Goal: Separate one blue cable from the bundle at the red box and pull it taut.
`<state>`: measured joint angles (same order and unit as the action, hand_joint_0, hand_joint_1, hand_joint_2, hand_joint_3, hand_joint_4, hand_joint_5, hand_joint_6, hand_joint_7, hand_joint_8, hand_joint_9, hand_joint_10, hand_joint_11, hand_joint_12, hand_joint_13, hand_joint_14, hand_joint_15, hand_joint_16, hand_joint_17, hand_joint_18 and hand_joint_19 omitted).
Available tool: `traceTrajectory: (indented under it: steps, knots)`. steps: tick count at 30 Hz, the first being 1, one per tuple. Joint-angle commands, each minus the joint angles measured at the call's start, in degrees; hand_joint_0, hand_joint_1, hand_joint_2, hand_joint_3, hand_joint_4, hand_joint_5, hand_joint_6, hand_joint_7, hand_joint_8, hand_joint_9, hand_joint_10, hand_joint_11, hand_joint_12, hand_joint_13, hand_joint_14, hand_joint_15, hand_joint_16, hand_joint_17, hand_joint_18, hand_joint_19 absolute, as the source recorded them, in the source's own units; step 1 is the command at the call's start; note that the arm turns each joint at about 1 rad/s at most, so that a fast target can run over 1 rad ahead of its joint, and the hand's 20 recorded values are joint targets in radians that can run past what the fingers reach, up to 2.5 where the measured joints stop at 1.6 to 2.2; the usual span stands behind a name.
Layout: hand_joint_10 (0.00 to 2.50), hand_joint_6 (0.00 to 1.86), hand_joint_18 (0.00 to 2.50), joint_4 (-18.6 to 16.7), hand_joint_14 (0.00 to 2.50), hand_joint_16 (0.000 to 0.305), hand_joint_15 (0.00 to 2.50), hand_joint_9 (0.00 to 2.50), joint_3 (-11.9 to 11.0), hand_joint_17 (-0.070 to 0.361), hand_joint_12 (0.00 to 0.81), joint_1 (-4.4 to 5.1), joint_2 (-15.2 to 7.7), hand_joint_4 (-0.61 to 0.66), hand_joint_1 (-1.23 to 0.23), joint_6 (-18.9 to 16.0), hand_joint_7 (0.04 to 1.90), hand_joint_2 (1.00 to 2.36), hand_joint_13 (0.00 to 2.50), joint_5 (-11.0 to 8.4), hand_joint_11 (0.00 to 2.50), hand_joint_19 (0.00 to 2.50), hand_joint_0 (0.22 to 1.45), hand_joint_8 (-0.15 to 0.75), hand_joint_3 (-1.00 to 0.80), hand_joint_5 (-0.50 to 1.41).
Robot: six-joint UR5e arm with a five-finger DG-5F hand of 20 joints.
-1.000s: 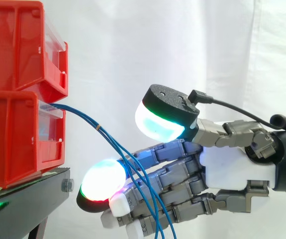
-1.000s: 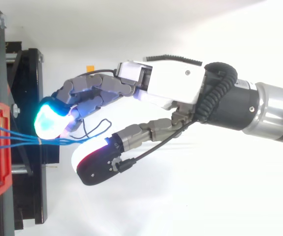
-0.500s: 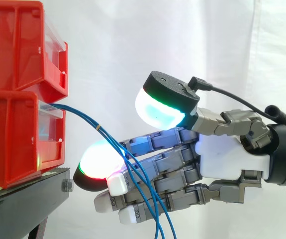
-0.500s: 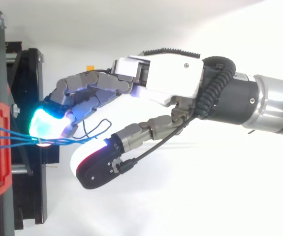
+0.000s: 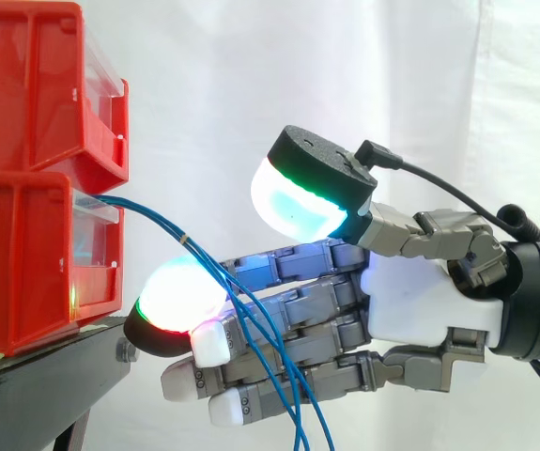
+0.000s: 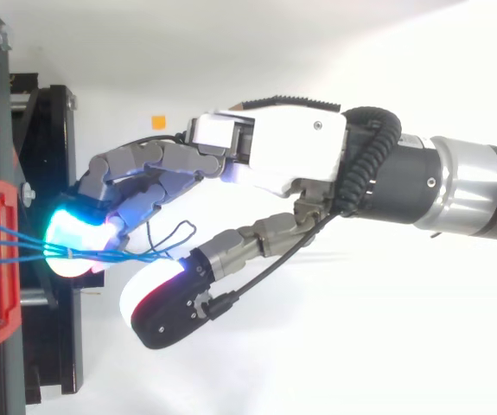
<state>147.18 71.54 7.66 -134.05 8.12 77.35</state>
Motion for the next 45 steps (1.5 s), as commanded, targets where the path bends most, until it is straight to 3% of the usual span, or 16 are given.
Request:
traceTrajectory:
  steps: [1, 12, 29, 36, 45]
  knots:
    - [0.01, 0.50, 0.40, -0.49, 0.01, 0.039, 0.24, 0.67, 0.00, 0.087, 0.326, -0.01, -0.16, 0.28, -0.70, -0.56, 1.14, 1.01, 0.51, 0.25, 0.49, 0.40, 0.62, 0.297, -0.39, -0.13]
    - [0.02, 0.50, 0.45, -0.84, 0.01, 0.039, 0.27, 0.70, -0.18, 0.089, 0.334, -0.01, -0.16, 0.22, -0.68, -0.91, 1.31, 1.01, 0.57, 1.22, 0.52, 0.43, 0.64, 0.300, -0.33, -0.11]
    - [0.02, 0.73, 0.52, -1.37, 0.01, 0.040, 0.32, 0.76, -0.18, 0.089, 0.338, -0.19, -0.16, 0.21, -0.66, -0.91, 1.07, 1.01, 0.65, 2.19, 0.55, 0.47, 0.61, 0.312, -0.38, -0.14]
    - [0.02, 0.78, 0.54, -1.72, 0.01, 0.040, 0.34, 0.80, -0.18, 0.090, 0.345, -0.45, -0.07, 0.18, -0.64, -0.91, 1.12, 1.01, 0.68, 2.98, 0.61, 0.49, 0.61, 0.315, -0.28, -0.15]
    - [0.02, 0.87, 0.58, -1.90, 0.01, 0.041, 0.37, 0.85, -0.26, 0.091, 0.354, -0.80, -0.07, 0.20, -0.76, -1.00, 1.12, 1.02, 0.71, 3.15, 0.69, 0.50, 0.61, 0.317, -0.18, -0.17]
